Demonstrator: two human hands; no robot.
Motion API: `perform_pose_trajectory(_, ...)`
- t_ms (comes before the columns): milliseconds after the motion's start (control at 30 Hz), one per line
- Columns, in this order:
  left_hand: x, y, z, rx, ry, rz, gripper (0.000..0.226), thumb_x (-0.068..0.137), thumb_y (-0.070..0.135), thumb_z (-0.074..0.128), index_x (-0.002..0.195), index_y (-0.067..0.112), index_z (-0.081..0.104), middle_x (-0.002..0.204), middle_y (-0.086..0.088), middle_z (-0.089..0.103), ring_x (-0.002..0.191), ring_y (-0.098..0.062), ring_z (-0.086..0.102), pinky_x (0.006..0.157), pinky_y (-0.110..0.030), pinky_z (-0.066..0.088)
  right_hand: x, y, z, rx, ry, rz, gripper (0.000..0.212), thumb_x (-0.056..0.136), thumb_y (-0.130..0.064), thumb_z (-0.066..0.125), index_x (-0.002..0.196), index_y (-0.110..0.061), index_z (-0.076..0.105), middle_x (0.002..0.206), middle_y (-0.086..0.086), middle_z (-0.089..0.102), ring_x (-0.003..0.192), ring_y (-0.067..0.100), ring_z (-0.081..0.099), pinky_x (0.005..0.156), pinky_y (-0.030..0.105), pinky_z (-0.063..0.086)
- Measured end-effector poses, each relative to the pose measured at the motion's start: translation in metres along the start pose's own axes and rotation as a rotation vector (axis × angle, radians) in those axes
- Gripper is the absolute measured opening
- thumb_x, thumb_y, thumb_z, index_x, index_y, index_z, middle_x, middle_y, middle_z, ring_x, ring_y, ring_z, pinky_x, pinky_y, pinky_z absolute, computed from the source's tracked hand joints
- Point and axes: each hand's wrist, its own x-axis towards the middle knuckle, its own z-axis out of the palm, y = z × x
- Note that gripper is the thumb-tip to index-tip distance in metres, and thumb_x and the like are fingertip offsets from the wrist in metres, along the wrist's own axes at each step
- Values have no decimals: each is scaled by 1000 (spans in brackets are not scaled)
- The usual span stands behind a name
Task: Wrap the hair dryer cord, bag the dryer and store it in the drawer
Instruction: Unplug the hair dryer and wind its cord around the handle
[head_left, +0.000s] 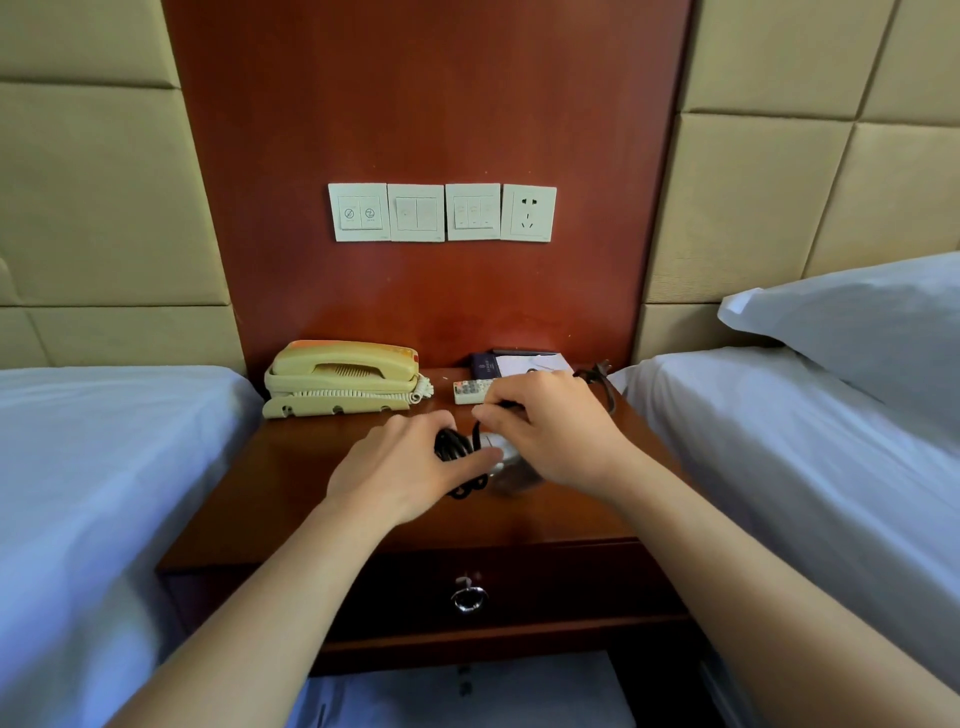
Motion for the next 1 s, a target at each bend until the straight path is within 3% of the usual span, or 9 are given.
perform_pose_trajectory(200, -3, 4, 1, 198, 57, 74, 52, 81, 71, 38, 107, 30, 58, 94, -1, 67, 87, -26, 62, 67, -33, 43, 2, 1, -1, 60, -52, -15, 24, 91, -30, 55, 69, -20, 58, 58, -11, 49, 62, 17, 51, 56, 32, 38)
perform_pose_trajectory(333, -2, 4, 4, 262, 47, 88, 58, 82, 72, 35, 116, 30, 53, 103, -5, 66, 98, -31, 61, 70, -34, 37, 5, 7, -6, 123, -45, -23, 27, 87, -31, 61, 74, -8, 67, 65, 3, 60, 61, 19, 55, 57, 34, 42)
perform_pose_trajectory(500, -4, 1, 9, 219, 76, 92, 45, 83, 67, 40, 98, 26, 53, 83, -2, 58, 88, -30, 59, 67, -33, 37, 6, 26, -10, 165, -65, 48, 34, 89, -30, 60, 68, -3, 61, 63, 11, 54, 56, 13, 43, 56, 28, 33)
perform_pose_trajectory(600, -5, -3, 15, 185, 74, 92, 45, 86, 63, 40, 102, 24, 54, 76, 3, 53, 76, -25, 57, 64, -32, 37, 5, 32, -9, 234, -144, 68, 36, 91, -27, 57, 60, -11, 53, 55, 1, 41, 50, 7, 34, 53, 23, 30)
perform_pose_trajectory(733, -6, -4, 20, 180, 110, 109, 40, 91, 57, 36, 108, 24, 52, 75, 3, 53, 80, -27, 60, 64, -31, 36, 5, 39, -8, 280, -174, 85, 39, 91, -28, 56, 55, -17, 48, 53, -3, 38, 47, 6, 32, 52, 24, 31)
perform_pose_trajectory(867, -5, -1, 18, 120, 171, 84, 28, 95, 47, 33, 89, 26, 51, 73, 2, 56, 84, -29, 64, 63, -32, 38, 8, 56, -11, 278, -142, 103, 43, 89, -25, 61, 52, -16, 40, 54, -1, 32, 52, 10, 31, 54, 30, 27)
perform_pose_trajectory(1000, -3, -5, 13, 57, 114, 29, 31, 95, 46, 32, 77, 28, 51, 66, 3, 57, 71, -25, 58, 63, -32, 41, 4, 72, -15, 490, -200, 127, 35, 90, -20, 60, 60, -4, 55, 56, -3, 48, 59, 6, 43, 57, 20, 33)
